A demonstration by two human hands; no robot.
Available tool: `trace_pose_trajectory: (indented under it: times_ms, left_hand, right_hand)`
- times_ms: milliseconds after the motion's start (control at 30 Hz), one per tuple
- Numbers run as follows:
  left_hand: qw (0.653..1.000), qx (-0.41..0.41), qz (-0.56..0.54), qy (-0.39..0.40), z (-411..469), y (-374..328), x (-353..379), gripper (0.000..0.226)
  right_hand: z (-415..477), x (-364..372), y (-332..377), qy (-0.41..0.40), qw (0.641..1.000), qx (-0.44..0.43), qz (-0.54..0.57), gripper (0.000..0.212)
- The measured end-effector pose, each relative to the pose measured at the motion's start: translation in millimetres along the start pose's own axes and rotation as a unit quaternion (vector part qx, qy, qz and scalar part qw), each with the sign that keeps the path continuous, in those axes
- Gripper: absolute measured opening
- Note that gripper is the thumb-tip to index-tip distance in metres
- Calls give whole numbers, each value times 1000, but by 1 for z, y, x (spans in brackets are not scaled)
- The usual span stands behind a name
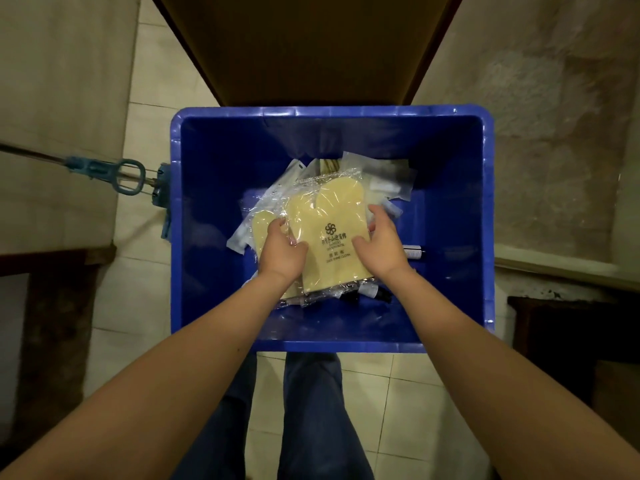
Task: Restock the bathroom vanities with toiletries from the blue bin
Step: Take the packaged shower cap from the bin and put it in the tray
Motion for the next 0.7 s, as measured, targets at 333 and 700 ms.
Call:
trace_pose_trajectory:
  times_ms: [333,700]
  left_hand:
    - [999,-14,-21,-31,8,41,-42,53]
    - [997,-18,39,-68,16,53,-45,63]
  right_hand:
    - [-12,55,16,65,998,-3,-7,67]
    - [-7,64,3,49,998,-6,-50,64]
Point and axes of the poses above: each hand's wrist, its own z-axis towards the middle knuckle, its own x-axis out of the palm, y = z × x, the point moved 6 cm from there along z, towards the middle knuckle, and after that the axes turned 2 degrees about -x, right-handed, at the moved point
